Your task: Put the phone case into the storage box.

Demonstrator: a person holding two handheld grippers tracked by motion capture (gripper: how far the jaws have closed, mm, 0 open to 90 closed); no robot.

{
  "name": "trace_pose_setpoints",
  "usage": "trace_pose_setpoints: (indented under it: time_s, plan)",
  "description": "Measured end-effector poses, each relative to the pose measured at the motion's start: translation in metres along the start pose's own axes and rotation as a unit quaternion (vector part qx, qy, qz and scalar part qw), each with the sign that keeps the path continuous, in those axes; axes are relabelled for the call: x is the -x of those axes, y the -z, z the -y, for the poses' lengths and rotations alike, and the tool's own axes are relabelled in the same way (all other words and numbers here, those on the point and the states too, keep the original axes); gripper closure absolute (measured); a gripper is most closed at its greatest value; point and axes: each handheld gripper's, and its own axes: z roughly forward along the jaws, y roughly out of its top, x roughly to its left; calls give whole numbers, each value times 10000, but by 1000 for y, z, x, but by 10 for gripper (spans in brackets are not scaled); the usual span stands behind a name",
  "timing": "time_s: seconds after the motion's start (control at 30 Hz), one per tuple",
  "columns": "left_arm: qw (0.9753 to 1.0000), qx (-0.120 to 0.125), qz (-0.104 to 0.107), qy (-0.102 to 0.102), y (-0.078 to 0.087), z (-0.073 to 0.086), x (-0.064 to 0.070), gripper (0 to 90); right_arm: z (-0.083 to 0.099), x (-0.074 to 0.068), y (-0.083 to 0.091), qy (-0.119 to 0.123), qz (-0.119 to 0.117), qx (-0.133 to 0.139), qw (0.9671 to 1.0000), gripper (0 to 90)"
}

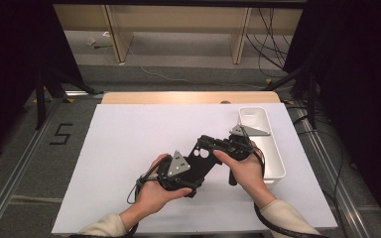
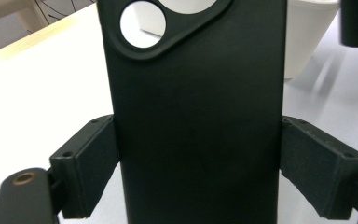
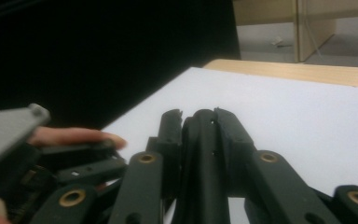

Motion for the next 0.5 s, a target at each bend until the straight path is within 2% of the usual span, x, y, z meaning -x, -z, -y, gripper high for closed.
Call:
trace_pose_setpoints:
  time_s: [0.07, 0.17, 0.2, 0.23, 0.27, 0.33, 0.43, 0.5]
  plan:
    - [9999, 104, -20, -63, -1, 0, 0, 142, -2, -5, 1, 1, -79, 20, 10000, 775]
    - [9998, 200, 36, -45, 0, -1, -2, 135, -8, -13, 3, 85, -219, 41, 9997, 779]
    - [9996, 269, 5, -45, 1, -1, -4, 173, -9, -15, 3, 128, -235, 29, 9996, 781]
    - [9995, 300, 64, -12, 1, -1, -5, 170, -10, -16, 4, 347, -185, -25, 9992, 781]
    - [9993, 355, 106, -6, 3, -2, -6, 171, -11, -17, 5, 423, -181, -32, 9989, 780]
    - [9992, 376, 147, -6, 4, -2, -7, 166, -13, -16, 5, 383, -326, -79, 9987, 780]
    - [9990, 390, 218, -13, 4, -1, -8, 164, -14, -14, 7, 563, -330, -147, 9978, 780]
    - [9990, 374, 263, -27, 4, 0, -9, 168, -15, -13, 8, 599, -360, -177, 9974, 779]
